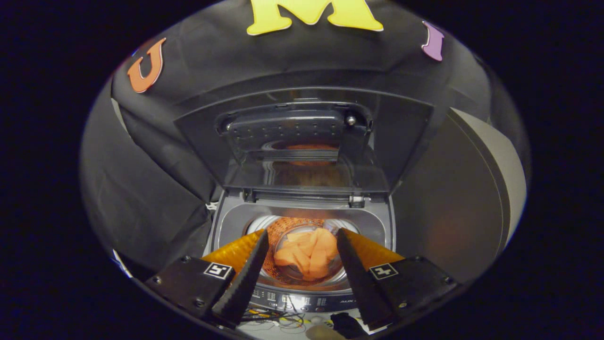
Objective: Put the clothes into the washing machine and then close the washing machine lid.
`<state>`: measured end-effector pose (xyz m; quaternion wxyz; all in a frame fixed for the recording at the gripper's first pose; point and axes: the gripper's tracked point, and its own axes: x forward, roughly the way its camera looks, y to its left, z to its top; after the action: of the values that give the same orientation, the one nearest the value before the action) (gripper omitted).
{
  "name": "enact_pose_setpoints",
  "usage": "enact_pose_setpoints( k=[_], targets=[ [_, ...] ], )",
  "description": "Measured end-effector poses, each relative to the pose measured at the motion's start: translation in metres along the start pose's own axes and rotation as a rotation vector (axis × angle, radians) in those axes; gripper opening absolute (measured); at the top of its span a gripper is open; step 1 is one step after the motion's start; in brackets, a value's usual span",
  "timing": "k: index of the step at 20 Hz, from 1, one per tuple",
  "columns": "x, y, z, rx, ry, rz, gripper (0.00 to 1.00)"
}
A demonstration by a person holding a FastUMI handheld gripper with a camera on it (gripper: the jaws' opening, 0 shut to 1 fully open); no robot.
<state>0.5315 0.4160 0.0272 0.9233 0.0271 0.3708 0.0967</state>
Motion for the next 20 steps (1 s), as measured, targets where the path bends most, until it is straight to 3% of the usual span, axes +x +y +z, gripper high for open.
enact_pose_setpoints(
  k=[11,20],
  targets=[
    [-0.024,0.000,0.014,-0.030,-0.077,-0.027,0.91],
    [-0.061,0.010,0.071,-0.042,-0.197,-0.018,0.91]
  ],
)
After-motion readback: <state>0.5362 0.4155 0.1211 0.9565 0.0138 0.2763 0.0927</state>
